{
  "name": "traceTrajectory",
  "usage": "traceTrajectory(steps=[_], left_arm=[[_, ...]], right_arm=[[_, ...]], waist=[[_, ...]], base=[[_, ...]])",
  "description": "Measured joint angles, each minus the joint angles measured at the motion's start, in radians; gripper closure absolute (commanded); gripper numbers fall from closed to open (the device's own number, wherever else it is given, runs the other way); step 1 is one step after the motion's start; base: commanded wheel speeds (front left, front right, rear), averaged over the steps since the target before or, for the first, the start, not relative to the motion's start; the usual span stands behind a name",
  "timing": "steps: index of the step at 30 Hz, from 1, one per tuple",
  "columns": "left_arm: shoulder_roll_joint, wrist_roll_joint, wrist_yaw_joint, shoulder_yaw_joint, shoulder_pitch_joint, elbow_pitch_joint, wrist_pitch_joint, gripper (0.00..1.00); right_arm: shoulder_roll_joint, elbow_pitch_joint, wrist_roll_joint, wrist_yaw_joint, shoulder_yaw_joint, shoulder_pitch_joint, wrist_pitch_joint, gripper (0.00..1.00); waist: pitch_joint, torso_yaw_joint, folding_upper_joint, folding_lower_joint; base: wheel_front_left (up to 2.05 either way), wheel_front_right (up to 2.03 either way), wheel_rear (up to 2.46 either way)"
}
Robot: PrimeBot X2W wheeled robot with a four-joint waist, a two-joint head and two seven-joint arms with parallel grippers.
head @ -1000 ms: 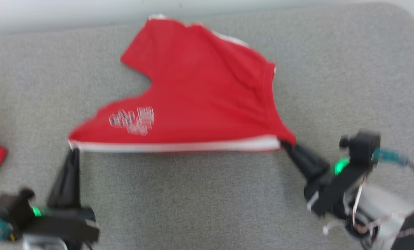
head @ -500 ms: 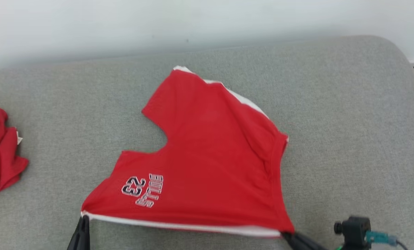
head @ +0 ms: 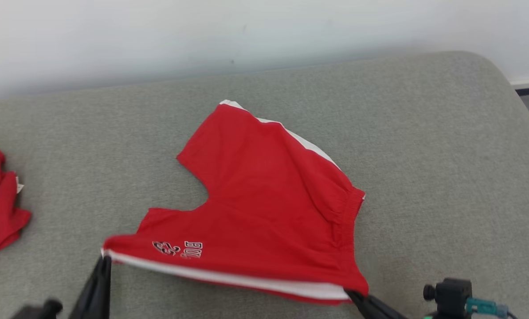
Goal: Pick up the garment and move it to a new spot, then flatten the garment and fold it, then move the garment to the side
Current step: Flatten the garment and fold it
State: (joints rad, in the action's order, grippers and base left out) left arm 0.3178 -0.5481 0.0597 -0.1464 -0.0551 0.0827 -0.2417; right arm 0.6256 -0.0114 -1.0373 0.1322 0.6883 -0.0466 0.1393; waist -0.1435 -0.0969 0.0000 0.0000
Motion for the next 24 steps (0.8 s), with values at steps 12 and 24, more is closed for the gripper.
traceTrajectory(steps=[12,24], left_arm=[[0.165,0.044,0.055,-0.060,0.382,-0.022,0.193,1.00],[0.272,0.021,0.072,-0.227,0.839,0.198,0.379,1.00]], right_arm=[[-0.117,0.002,-0.042,0.000,-0.108,-0.155,-0.048,1.00],[-0.240,-0.160,-0.032,0.000,-0.109,-0.413,-0.006,1.00]], waist=[[-0.065,-0.061,0.0001,0.0001],[-0.210,-0.148,0.0002,0.0002]], base=[[0.00,0.00,0.00],[0.00,0.00,0.00]])
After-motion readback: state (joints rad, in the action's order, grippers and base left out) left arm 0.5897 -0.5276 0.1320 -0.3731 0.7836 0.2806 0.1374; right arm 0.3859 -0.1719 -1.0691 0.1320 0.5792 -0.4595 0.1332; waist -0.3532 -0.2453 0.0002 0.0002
